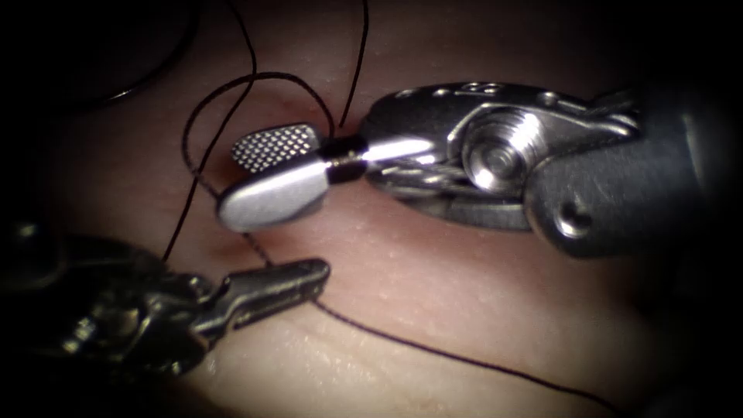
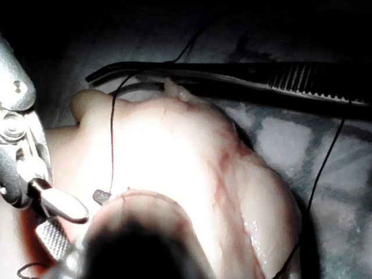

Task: Wound Closure
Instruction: Right gripper grasps suture

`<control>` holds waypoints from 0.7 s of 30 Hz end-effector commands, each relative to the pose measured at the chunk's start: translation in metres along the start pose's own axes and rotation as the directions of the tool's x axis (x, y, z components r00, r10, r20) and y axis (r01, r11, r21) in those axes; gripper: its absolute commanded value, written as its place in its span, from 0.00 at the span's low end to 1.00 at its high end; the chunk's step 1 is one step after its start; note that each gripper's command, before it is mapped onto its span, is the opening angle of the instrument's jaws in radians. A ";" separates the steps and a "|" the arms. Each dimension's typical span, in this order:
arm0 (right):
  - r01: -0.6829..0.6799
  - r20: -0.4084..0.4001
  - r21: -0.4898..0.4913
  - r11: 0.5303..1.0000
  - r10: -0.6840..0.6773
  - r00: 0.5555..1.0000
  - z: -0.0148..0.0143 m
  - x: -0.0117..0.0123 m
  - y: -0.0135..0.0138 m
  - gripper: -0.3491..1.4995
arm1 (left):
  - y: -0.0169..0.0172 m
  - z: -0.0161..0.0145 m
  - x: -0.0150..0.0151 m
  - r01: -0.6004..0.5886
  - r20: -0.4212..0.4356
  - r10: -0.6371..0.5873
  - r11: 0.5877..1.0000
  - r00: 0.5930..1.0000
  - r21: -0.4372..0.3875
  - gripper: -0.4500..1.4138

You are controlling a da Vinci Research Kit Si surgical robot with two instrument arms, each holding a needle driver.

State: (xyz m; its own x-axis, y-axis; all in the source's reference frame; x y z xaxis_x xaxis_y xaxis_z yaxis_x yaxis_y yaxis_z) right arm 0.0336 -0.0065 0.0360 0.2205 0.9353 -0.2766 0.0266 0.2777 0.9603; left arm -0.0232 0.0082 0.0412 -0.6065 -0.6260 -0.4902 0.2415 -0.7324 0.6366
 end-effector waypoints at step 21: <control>-0.043 -0.013 -0.072 0.996 0.042 0.999 0.0019 -0.0006 0.0008 0.00 | 0.0002 -0.0001 0.0011 -0.010 0.010 0.010 1.000 1.000 -0.008 0.01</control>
State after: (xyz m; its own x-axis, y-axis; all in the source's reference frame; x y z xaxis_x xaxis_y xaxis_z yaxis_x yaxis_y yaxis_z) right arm 0.0348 -0.0067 0.0366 0.2043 0.9509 -0.2325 -0.0614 0.2495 0.9664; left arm -0.0233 0.0082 0.0403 -0.6137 -0.6322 -0.4730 0.2588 -0.7271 0.6359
